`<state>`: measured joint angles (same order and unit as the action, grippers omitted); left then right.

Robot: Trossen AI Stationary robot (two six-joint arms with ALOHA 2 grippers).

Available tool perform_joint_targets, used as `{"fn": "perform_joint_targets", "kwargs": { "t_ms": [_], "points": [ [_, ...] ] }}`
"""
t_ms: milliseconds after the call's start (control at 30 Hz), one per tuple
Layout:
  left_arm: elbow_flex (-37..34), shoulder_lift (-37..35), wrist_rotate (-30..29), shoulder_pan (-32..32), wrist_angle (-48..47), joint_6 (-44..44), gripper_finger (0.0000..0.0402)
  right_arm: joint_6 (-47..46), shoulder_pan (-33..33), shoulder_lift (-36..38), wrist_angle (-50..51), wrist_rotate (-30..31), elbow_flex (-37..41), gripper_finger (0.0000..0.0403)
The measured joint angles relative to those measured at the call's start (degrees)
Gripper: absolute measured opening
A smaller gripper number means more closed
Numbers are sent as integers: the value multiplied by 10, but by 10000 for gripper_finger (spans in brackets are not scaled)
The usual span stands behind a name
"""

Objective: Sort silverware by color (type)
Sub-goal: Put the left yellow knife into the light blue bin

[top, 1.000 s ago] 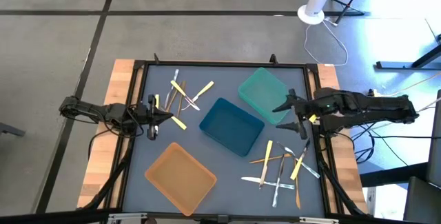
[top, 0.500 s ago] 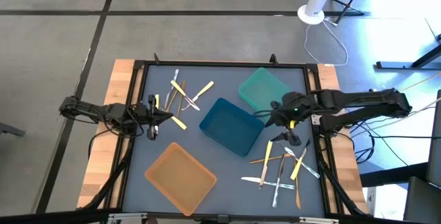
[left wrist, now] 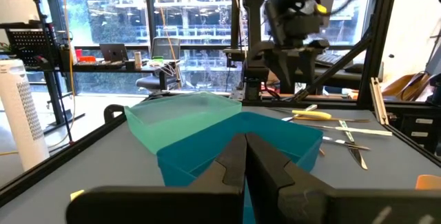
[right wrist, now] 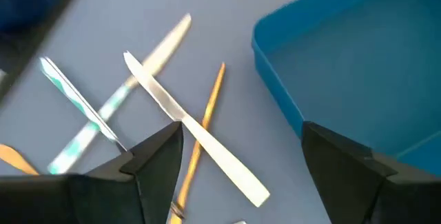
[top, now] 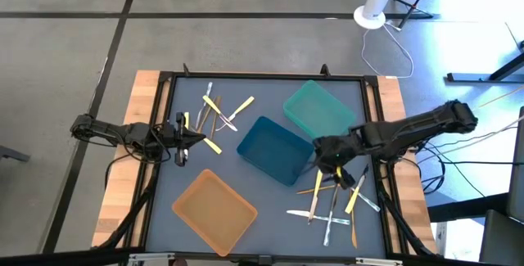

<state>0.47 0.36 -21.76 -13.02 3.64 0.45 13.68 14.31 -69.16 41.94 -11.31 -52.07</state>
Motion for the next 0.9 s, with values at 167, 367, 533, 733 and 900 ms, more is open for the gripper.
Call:
{"fn": "perform_joint_targets", "kwargs": {
  "t_ms": [167, 367, 533, 733, 900],
  "points": [
    [0, 0, 0, 0, 0, 0, 0, 4, 37, -33, 22, 38, 0, 280],
    [0, 0, 0, 0, 0, 0, 0, 12, 64, -73, 25, 49, 0, 280],
    [0, 0, 0, 0, 0, 0, 0, 37, 75, -107, 33, 79, 0, 280],
    [0, 0, 0, 0, 0, 0, 0, 55, 75, -145, 34, 83, 0, 280],
    [0, 0, 0, 0, 0, 0, 0, 66, 75, -173, 34, 104, 0, 280]
  ]
}}
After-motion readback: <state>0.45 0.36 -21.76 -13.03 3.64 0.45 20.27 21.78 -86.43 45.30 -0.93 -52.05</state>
